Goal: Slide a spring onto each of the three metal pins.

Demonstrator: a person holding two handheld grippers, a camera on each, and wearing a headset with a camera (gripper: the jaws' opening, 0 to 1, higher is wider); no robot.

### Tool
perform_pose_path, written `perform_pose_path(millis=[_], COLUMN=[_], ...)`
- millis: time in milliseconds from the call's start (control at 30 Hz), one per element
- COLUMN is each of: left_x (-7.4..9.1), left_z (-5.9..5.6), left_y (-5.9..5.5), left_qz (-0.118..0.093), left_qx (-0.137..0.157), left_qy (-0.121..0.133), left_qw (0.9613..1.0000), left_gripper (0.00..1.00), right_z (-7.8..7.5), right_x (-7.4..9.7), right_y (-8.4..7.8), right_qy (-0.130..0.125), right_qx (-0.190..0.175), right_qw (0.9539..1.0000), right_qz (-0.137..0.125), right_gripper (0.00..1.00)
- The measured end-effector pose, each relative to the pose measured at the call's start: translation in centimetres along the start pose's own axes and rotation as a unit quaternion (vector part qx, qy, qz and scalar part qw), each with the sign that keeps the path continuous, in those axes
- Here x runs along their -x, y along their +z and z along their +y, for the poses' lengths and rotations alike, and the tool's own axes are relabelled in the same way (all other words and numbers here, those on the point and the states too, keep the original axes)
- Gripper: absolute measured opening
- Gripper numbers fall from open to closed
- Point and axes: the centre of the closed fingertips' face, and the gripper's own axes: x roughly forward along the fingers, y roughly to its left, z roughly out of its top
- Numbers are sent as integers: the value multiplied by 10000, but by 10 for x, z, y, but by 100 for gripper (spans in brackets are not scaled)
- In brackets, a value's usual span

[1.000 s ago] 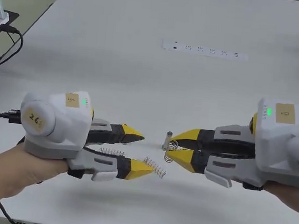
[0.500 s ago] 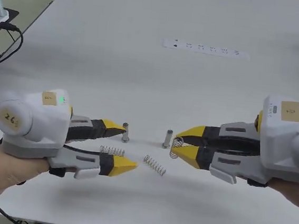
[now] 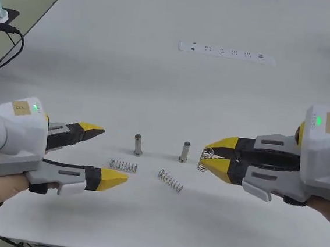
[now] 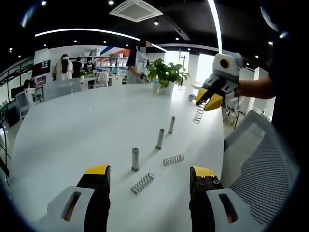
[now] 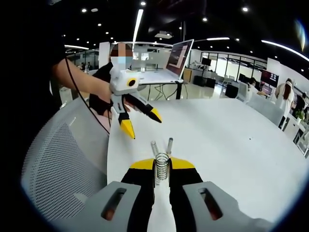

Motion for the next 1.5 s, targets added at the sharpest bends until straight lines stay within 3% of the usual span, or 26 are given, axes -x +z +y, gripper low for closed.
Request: perform_pose_path(millis=[400, 733, 1133, 1500], left_x=[1, 2, 4, 4], left_z=[5, 7, 9, 10], left_y=[-4, -7, -9, -11], left_qz=[-32, 14, -2, 40], left_qx=[98, 230, 308, 350], left_qy=[204, 299, 375, 406], left_qw=[9997, 9993, 9988, 9986], left_gripper=[81, 94, 96, 98], right_z=[-7, -26, -35, -63], right_x=[10, 26, 28, 34], right_y=[-11, -19, -47, -51], right_qy=[-197, -593, -804, -1230], right_qx=[-97, -291, -443, -588], right_qw=[9998, 9978, 9955, 9905], right_qz=[39, 6, 228, 178], right_gripper=[7, 7, 7, 7])
